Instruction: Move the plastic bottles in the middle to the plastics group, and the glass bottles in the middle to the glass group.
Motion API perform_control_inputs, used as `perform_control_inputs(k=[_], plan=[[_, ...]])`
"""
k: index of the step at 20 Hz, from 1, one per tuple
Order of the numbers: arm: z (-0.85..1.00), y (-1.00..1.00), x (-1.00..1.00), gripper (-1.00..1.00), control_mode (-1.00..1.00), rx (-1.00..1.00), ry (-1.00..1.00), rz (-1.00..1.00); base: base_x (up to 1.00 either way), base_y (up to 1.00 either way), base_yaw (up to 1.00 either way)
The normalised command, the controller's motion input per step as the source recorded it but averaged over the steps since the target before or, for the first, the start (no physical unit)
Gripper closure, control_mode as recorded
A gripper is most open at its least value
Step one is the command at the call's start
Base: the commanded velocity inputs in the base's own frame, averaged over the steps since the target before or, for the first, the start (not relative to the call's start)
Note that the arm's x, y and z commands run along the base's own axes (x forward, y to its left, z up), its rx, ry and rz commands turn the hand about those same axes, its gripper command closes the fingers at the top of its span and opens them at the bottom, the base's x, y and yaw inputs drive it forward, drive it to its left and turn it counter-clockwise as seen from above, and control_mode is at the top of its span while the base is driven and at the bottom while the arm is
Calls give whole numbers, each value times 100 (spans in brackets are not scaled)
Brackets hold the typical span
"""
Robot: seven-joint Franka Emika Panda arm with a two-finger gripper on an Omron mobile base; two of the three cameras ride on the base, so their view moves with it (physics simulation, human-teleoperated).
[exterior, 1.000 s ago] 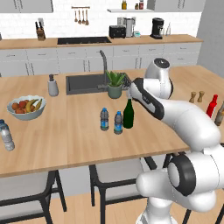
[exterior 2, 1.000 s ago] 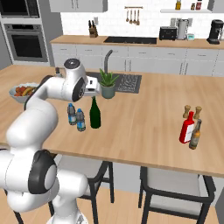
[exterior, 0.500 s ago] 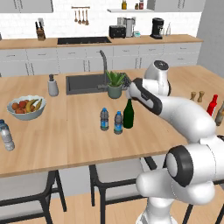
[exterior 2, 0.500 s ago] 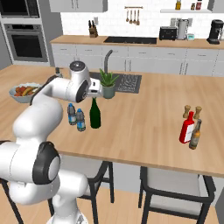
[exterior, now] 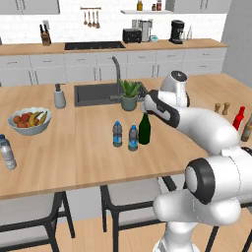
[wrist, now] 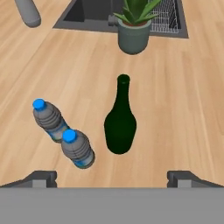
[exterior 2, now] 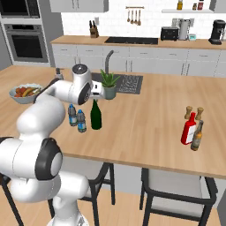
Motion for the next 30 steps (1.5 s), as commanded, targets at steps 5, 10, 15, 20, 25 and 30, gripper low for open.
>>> perform_control_inputs(k=[5,10,15,20,25,30], plan=[[-17,0,16,-100,-100,0,0,0,0,0,0],[-17,0,26,-100,-100,0,-1,0,0,0,0],[-10,0,18,-100,-100,0,0,0,0,0,0],[-11,0,15,-100,-100,0,0,0,0,0,0],[-14,0,16,-100,-100,0,0,0,0,0,0],[-11,0,21,-100,-100,0,0,0,0,0,0]])
